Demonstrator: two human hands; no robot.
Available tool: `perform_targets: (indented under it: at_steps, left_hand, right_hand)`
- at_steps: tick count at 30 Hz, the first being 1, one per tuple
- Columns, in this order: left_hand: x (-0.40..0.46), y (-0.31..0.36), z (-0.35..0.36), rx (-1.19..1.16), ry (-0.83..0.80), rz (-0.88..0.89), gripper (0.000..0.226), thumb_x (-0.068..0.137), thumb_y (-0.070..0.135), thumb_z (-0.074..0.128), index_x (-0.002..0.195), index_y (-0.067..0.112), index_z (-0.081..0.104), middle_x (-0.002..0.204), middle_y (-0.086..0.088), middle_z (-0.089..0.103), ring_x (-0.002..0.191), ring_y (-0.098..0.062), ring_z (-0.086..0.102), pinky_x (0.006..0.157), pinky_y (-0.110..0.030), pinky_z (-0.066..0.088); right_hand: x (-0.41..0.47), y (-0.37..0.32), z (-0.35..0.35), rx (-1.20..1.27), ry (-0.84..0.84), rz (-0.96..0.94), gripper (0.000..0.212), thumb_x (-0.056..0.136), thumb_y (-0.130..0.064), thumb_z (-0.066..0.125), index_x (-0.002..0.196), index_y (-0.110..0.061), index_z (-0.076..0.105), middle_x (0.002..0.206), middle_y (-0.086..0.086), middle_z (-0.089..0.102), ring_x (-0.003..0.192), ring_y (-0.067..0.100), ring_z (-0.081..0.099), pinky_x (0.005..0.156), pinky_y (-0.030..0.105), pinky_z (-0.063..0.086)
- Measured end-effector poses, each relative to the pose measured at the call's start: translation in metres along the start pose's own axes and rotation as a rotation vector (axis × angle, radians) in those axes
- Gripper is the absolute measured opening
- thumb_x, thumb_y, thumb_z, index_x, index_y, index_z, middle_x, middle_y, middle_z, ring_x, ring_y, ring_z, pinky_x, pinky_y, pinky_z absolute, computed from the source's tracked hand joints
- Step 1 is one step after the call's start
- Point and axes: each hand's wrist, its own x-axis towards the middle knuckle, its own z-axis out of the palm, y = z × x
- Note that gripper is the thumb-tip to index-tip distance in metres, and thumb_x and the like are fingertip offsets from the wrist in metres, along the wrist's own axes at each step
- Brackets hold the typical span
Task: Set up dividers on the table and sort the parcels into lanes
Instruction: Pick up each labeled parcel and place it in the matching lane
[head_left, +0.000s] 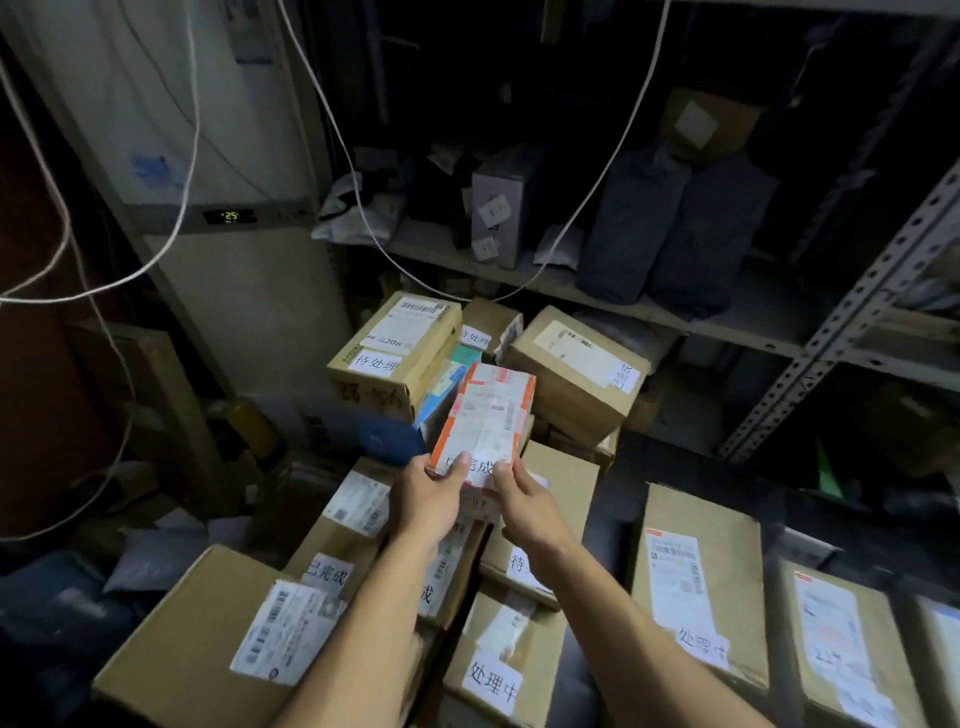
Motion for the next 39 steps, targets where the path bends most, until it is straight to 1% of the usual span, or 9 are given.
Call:
perform_targets:
  at_steps: [4, 8, 11, 19, 25, 28, 31, 35, 39]
  left_hand:
    - [-0.024, -0.009, 0.001, -0.078, 0.066, 0.033, 0.021, 0.087, 0.038, 0.07, 0.093, 0.028, 0.052, 0.098, 0.005, 0.066, 0.08, -0.003, 0.058, 0.056, -0.02, 0.044]
    - [-0.066, -0.017, -0.004, -0.137, 0.045, 0.038, 0.026, 0.081, 0.037, 0.077, 0.091, 0.027, 0.056, 0.093, 0.007, 0.069, 0.086, -0.01, 0.065, 0.073, -0.035, 0.057]
    - [-0.105, -0.025, 0.0, -0.166, -0.004, 0.069, 0.031, 0.075, 0.036, 0.082, 0.092, 0.027, 0.058, 0.089, 0.009, 0.072, 0.08, -0.006, 0.069, 0.07, -0.029, 0.055]
    - [-0.195, -0.04, 0.068, -0.201, -0.256, 0.099, 0.048, 0.062, 0.052, 0.081, 0.091, 0.019, 0.061, 0.085, 0.009, 0.075, 0.08, -0.007, 0.071, 0.071, -0.032, 0.054]
    - [-0.259, -0.033, 0.147, -0.245, -0.702, -0.064, 0.081, 0.049, 0.051, 0.083, 0.117, 0.018, 0.056, 0.103, 0.0, 0.076, 0.098, -0.016, 0.072, 0.091, -0.038, 0.055]
    - [-0.295, -0.034, 0.186, -0.22, -0.868, -0.085, 0.079, 0.053, 0.045, 0.085, 0.123, 0.026, 0.053, 0.106, 0.002, 0.075, 0.1, -0.015, 0.071, 0.084, -0.031, 0.057]
    - [-0.331, -0.036, 0.222, -0.205, -0.944, -0.082, 0.081, 0.056, 0.042, 0.086, 0.128, 0.025, 0.053, 0.109, 0.002, 0.075, 0.103, -0.016, 0.07, 0.09, -0.035, 0.056]
    - [-0.374, -0.04, 0.265, -0.126, -0.973, -0.062, 0.091, 0.051, 0.05, 0.086, 0.132, 0.031, 0.049, 0.112, 0.0, 0.074, 0.104, -0.019, 0.07, 0.1, -0.045, 0.05]
    - [-0.41, -0.047, 0.307, -0.105, -1.01, -0.058, 0.09, 0.059, 0.045, 0.085, 0.137, 0.028, 0.045, 0.108, 0.002, 0.075, 0.104, -0.015, 0.069, 0.101, -0.042, 0.049]
  right_hand:
    - [-0.019, 0.007, -0.005, 0.117, -0.012, -0.038, 0.036, 0.101, -0.041, 0.045, 0.137, -0.044, 0.051, 0.121, -0.01, 0.069, 0.103, 0.005, 0.064, 0.075, 0.022, 0.048]
    - [-0.056, 0.02, -0.023, 0.189, -0.007, -0.055, 0.032, 0.099, -0.036, 0.053, 0.129, -0.046, 0.059, 0.109, -0.015, 0.074, 0.095, 0.003, 0.07, 0.072, 0.019, 0.053]
    - [-0.093, 0.04, -0.045, 0.286, -0.034, -0.085, 0.03, 0.1, -0.027, 0.055, 0.128, -0.036, 0.063, 0.111, -0.007, 0.075, 0.099, 0.012, 0.072, 0.076, 0.025, 0.058]
    - [-0.185, 0.098, -0.142, 0.321, 0.116, -0.115, 0.031, 0.095, -0.037, 0.06, 0.126, -0.041, 0.063, 0.115, -0.01, 0.073, 0.097, 0.003, 0.07, 0.071, 0.015, 0.053]
    - [-0.255, 0.14, -0.233, 0.39, 0.288, -0.104, 0.05, 0.085, -0.04, 0.066, 0.134, -0.028, 0.06, 0.119, -0.006, 0.072, 0.11, 0.01, 0.068, 0.079, 0.021, 0.056]
    - [-0.291, 0.165, -0.273, 0.42, 0.373, -0.061, 0.046, 0.085, -0.037, 0.067, 0.13, -0.029, 0.063, 0.115, -0.005, 0.074, 0.105, 0.009, 0.07, 0.073, 0.019, 0.055]
    - [-0.321, 0.19, -0.31, 0.424, 0.447, -0.004, 0.034, 0.092, -0.029, 0.065, 0.126, -0.031, 0.063, 0.115, -0.005, 0.074, 0.105, 0.009, 0.07, 0.074, 0.021, 0.057]
    - [-0.352, 0.215, -0.357, 0.43, 0.503, 0.096, 0.048, 0.086, -0.044, 0.065, 0.13, -0.027, 0.058, 0.118, 0.0, 0.072, 0.109, 0.014, 0.068, 0.092, 0.039, 0.057]
    - [-0.374, 0.228, -0.395, 0.427, 0.498, 0.123, 0.06, 0.074, -0.056, 0.067, 0.128, -0.031, 0.057, 0.113, -0.001, 0.074, 0.103, 0.014, 0.071, 0.082, 0.032, 0.059]
